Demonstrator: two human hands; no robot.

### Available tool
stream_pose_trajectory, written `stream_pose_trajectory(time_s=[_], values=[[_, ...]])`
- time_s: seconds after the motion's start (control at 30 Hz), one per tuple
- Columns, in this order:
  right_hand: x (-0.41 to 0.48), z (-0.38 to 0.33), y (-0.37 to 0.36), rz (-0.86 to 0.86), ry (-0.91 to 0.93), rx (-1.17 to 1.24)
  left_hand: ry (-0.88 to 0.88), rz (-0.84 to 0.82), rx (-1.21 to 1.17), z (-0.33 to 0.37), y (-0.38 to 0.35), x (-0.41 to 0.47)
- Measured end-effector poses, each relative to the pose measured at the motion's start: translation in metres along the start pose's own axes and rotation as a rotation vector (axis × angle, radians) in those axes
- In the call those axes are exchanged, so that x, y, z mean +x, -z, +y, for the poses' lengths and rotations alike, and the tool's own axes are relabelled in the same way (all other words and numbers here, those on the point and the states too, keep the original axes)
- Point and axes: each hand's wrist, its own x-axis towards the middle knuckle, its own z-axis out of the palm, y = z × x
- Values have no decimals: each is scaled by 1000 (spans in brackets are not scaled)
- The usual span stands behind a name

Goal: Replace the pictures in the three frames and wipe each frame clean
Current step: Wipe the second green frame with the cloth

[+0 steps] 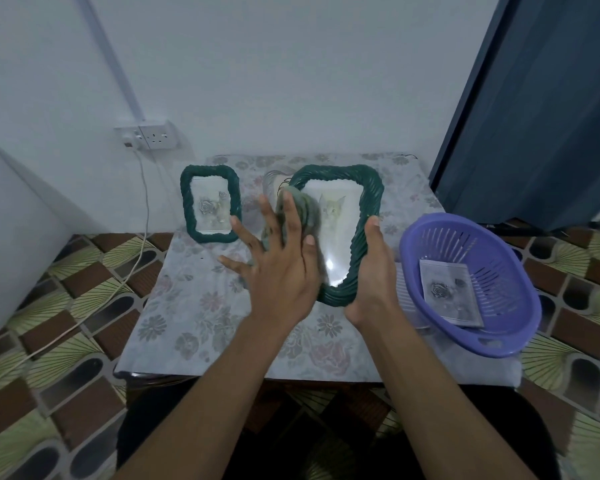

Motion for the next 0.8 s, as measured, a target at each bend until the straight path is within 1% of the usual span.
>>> stream_pose_trajectory(time_s=[0.17,0.27,0.33,0.43,0.53,0.6,0.7,0.77,0.8], values=[[-1,2,3,-19,4,33,-108,-45,-24,7,-5,-17],[-2,0,6,-27,0,30,-91,-28,-52,-4,-3,-7],[-2,-1,6,-27,-13,19,-71,-28,-97,-13,-1,4],[-3,-3,7,-37,-51,7,-120,-56,-224,-18,7,15],[-2,-1,9,-33,-82,-10,-6,-68,-312,-19,15,14],[-2,0,10,-42,-81,-39,62,-27,-315,-21,18,12],[-2,3,13,-52,-66,-73,118,22,-336,-33,18,12],[-2,7,13,-10,-48,-115,132,69,-290,-43,15,13],[-1,9,13,14,-36,-139,124,100,-227,-49,15,13]])
